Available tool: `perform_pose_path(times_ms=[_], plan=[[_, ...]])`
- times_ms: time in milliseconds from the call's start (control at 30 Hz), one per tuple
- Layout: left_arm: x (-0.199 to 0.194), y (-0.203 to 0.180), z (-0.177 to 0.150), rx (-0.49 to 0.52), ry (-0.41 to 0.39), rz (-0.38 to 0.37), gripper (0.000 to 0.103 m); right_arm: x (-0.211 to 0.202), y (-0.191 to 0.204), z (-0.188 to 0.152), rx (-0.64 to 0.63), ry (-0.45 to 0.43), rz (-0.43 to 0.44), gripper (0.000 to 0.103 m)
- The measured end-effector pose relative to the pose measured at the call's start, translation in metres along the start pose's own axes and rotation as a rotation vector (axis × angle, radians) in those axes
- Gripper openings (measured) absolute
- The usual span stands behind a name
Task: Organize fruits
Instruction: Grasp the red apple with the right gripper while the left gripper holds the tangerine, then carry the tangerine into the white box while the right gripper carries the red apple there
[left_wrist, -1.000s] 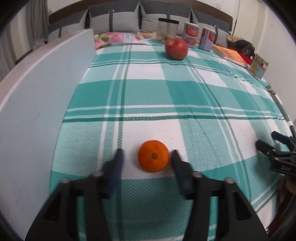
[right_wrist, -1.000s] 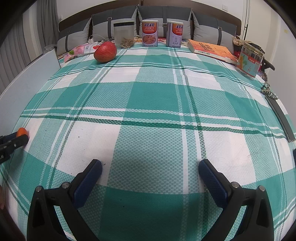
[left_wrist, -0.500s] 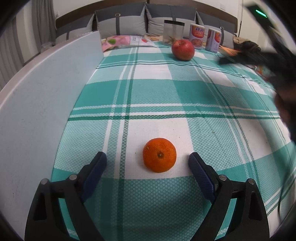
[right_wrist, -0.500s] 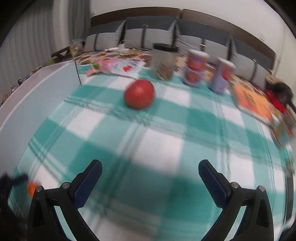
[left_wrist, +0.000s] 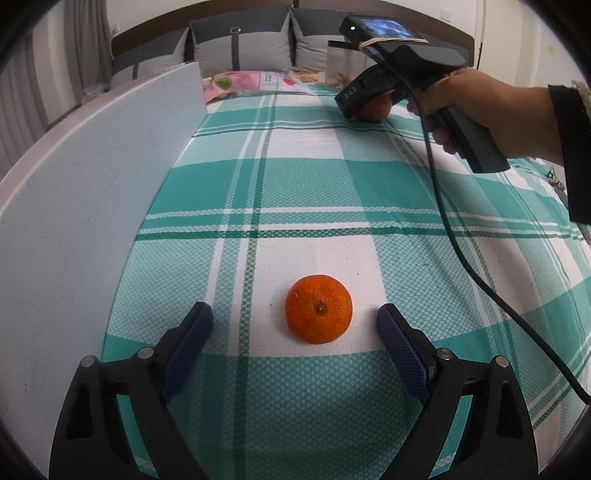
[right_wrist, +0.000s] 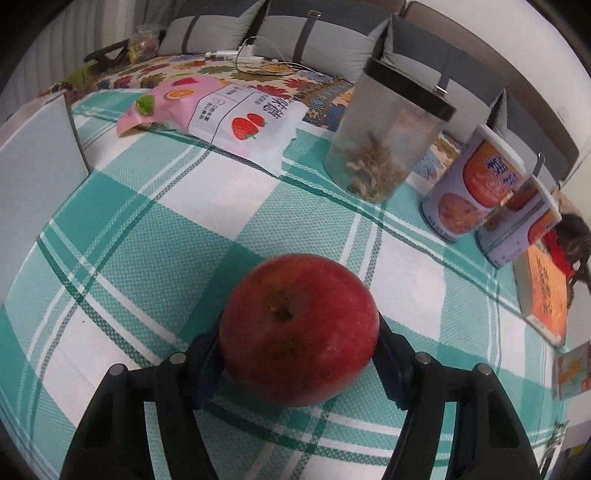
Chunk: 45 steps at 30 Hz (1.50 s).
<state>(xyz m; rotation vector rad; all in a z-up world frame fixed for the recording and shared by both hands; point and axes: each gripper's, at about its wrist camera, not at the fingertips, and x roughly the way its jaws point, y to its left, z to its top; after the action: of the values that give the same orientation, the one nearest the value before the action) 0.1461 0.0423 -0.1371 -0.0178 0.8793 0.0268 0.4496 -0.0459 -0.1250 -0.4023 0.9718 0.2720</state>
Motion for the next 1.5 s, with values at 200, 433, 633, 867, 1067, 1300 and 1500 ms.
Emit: perform_pose_path(times_ms=[200,433,633,867,1067,1300,1500], plan=[[0.000,0.000,0.000,0.000,0.000,0.000,0.092,-0.046,-0.016,-0.037,0.097,-0.022,0.137,0.069],[0.000,0.000,0.000,0.000,-0.001,0.000,0.092,-0.117,-0.031,-0.123,0.158,0.025,0.288,0.069],[0.000,0.000,0.000,0.000,-0.001,0.001,0.092,-0.166,-0.035,-0.209,0.234,0.014,0.288,0.069],[0.001,0.001,0.000,-0.002,0.005,-0.025,0.095,-0.163,-0.025,-0.278,0.303,0.022,0.237,0.071],[-0.011,0.019,0.000,-0.007,0.086,-0.197,0.096,-0.173,-0.030,-0.291,0.370,0.022,0.275,0.093],[-0.024,0.036,0.002,-0.027,0.103,-0.217,0.094,-0.180,-0.028,-0.280,0.222,0.068,0.207,0.093],[-0.002,-0.004,0.015,0.152,0.124,-0.119,0.091,-0.172,-0.019,-0.258,0.067,0.136,0.190,0.093]])
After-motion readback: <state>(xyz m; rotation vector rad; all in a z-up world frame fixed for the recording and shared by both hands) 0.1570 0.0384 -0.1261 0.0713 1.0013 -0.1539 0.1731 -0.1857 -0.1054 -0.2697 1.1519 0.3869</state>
